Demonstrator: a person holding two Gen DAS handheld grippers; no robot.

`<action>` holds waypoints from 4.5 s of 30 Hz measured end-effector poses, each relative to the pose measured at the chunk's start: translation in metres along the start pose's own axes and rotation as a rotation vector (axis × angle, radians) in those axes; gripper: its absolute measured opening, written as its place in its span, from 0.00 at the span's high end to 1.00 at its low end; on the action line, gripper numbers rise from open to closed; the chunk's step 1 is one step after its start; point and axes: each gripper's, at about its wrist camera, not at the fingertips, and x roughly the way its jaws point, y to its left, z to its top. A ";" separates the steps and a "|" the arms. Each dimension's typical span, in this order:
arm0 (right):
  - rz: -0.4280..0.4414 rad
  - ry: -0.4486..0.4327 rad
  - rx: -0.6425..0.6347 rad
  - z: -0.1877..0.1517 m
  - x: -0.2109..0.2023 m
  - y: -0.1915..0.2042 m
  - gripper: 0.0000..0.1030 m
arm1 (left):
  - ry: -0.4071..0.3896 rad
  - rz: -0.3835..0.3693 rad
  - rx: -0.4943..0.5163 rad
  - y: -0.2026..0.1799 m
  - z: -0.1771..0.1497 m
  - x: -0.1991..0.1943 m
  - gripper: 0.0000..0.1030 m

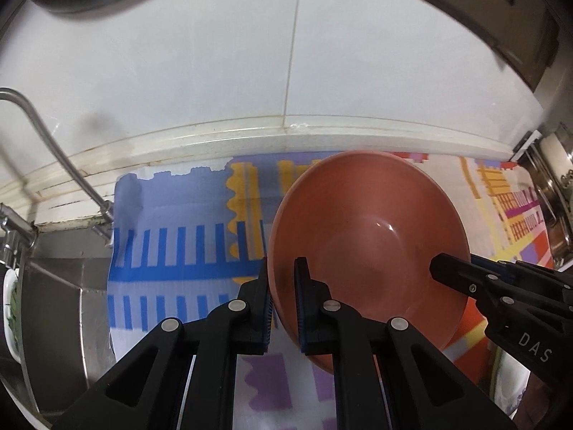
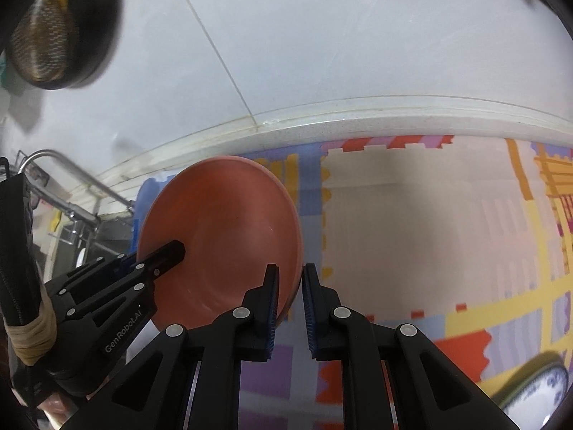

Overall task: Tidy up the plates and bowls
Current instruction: 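Lift the pink bowl with both grippers and carry it over the white bowl, then lower the pink bowl into the white bowl and open both grippers, then close both grippers on the rim of the stacked bowls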

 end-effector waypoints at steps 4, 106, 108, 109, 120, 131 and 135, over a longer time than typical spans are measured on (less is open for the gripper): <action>0.005 -0.018 0.002 -0.014 -0.021 -0.002 0.85 | -0.025 0.003 0.001 -0.010 -0.012 -0.020 0.88; 0.027 -0.132 -0.050 -0.187 -0.140 -0.038 0.48 | -0.058 0.144 -0.073 -0.068 -0.195 -0.143 0.46; 0.020 -0.127 -0.038 -0.187 -0.138 -0.039 0.48 | -0.044 0.136 -0.078 -0.066 -0.196 -0.140 0.46; 0.018 -0.124 -0.032 -0.189 -0.137 -0.040 0.48 | -0.036 0.128 -0.080 -0.065 -0.197 -0.138 0.46; 0.022 -0.018 0.111 -0.196 -0.109 -0.050 0.48 | 0.080 -0.016 -0.073 -0.059 -0.188 -0.100 0.47; 0.017 0.033 0.268 -0.207 -0.088 -0.052 0.48 | 0.193 -0.147 -0.010 -0.057 -0.177 -0.063 0.53; 0.016 0.061 0.298 -0.210 -0.082 -0.048 0.48 | 0.236 -0.183 0.003 -0.056 -0.177 -0.053 0.55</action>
